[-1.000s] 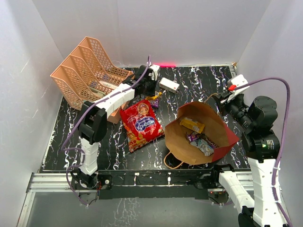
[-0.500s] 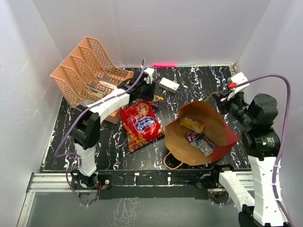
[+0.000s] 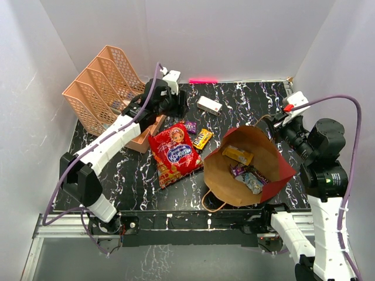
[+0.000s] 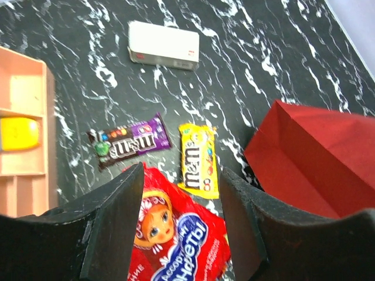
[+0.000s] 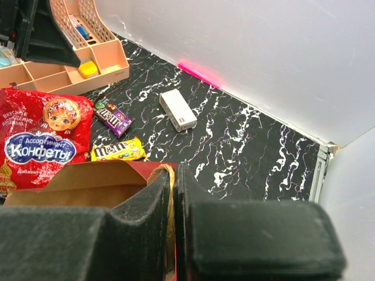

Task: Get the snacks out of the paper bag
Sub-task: Place the snack at the center of the board, then take out the snack from the paper bag.

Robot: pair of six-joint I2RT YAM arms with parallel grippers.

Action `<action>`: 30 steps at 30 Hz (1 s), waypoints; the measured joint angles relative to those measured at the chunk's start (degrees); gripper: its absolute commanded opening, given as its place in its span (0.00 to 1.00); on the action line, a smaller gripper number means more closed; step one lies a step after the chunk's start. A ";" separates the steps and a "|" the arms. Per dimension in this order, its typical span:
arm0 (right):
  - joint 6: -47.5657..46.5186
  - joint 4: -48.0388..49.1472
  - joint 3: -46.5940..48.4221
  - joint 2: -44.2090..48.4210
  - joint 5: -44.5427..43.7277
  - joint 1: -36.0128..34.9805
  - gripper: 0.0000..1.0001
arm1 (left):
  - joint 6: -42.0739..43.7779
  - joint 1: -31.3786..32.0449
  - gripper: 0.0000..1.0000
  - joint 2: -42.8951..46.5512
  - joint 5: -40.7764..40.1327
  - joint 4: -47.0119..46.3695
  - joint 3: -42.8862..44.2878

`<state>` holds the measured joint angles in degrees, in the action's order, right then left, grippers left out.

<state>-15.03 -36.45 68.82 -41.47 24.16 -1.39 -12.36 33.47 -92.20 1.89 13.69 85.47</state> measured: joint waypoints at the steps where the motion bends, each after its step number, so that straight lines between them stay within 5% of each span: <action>1: 0.00 -0.02 -0.02 0.15 0.00 0.00 0.08 | -0.24 -0.02 0.53 0.44 1.60 -0.02 -0.98; 12: 0.00 -0.44 -0.46 0.63 0.52 0.00 0.08 | -0.98 1.42 0.54 7.52 23.74 -4.37 -8.55; 16: 0.07 -0.44 -0.85 0.68 1.09 0.00 0.08 | 4.50 8.13 0.56 9.57 29.22 -5.40 -7.08; 23: -0.02 -0.31 -1.14 1.03 3.43 0.00 0.08 | 21.05 31.78 0.55 9.14 26.80 -0.92 -3.87; 30: -1.57 0.74 -3.39 4.46 11.85 0.00 0.08 | 29.31 37.22 0.51 2.49 18.58 2.25 -3.15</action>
<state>-16.60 -35.70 65.43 -37.01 36.01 -1.39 16.95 70.70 -89.71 20.47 15.94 82.32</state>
